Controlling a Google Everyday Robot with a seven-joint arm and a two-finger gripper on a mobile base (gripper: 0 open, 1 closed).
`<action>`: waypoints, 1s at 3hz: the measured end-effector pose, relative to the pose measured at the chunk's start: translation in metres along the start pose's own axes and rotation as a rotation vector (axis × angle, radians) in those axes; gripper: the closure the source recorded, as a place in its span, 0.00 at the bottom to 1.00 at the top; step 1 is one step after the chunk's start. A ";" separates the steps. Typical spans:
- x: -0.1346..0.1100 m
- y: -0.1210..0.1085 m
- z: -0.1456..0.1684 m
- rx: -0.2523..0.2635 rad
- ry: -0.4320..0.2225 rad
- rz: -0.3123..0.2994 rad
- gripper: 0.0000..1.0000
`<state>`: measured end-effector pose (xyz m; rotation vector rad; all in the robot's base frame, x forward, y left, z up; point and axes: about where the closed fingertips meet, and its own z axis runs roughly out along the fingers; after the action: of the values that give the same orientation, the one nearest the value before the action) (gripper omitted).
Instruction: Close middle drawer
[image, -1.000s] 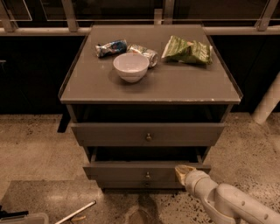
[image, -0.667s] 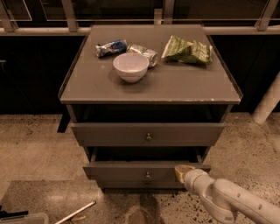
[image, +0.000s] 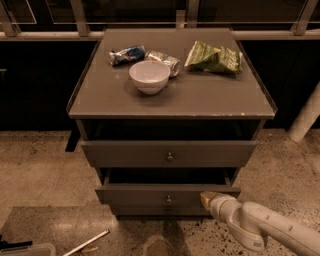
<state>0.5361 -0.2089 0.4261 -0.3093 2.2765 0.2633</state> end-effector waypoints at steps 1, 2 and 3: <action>0.001 -0.007 0.011 0.019 0.009 0.009 1.00; 0.001 -0.007 0.011 0.019 0.008 0.009 1.00; -0.010 -0.014 0.020 0.037 -0.015 0.003 1.00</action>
Offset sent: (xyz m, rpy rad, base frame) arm 0.0709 -0.0177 -0.0093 -0.0525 -0.0600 -0.0664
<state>0.5609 -0.2151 0.4197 -0.2837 2.2648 0.2239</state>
